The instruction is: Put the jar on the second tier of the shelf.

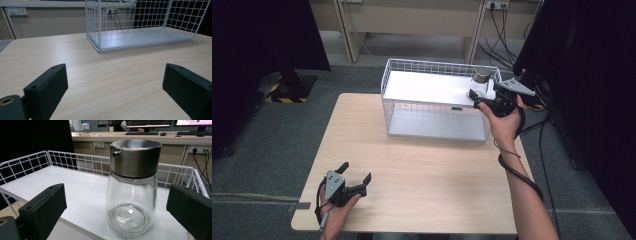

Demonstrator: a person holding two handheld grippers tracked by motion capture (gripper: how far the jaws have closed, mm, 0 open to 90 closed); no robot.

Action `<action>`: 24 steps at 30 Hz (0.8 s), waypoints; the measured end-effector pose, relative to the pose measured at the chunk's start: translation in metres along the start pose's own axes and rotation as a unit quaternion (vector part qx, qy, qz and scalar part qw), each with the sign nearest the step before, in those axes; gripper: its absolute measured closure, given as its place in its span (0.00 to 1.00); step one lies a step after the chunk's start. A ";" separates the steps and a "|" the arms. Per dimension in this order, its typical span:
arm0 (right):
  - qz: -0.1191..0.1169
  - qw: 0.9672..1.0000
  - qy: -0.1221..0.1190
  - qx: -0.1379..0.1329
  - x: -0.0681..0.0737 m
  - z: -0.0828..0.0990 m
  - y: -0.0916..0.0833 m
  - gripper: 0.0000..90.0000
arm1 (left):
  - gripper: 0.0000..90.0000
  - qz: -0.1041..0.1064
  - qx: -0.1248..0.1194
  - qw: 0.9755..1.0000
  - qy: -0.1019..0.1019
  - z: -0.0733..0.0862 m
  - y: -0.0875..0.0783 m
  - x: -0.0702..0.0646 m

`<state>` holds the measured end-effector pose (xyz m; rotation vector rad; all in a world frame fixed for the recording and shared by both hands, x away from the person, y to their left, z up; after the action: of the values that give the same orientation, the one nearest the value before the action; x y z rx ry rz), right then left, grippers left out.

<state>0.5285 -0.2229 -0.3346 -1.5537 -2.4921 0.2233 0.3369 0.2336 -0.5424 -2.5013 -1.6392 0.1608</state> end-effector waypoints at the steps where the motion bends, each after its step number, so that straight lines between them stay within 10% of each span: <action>1: -0.001 1.000 0.000 -0.002 0.000 0.001 -0.001 0.04 | 0.06 0.000 0.000 1.000 0.000 0.000 0.000 0.000; 24: -0.015 1.000 0.001 0.000 0.004 0.026 -0.024 0.04 | 0.06 -0.002 0.000 1.000 0.001 0.000 0.000 0.000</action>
<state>0.4996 -0.2306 -0.3538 -1.5143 -2.5122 0.2172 0.3367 0.2334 -0.5424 -2.4983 -1.6428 0.1573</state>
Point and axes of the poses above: each handheld gripper's, and its own axes: y roughly forward along the jaws, z roughly out of its underside, x roughly to its left, the point moved 2 cm from there along y, roughly forward along the jaws, and after that the axes turned 2 degrees about y, right-handed, at the moved point
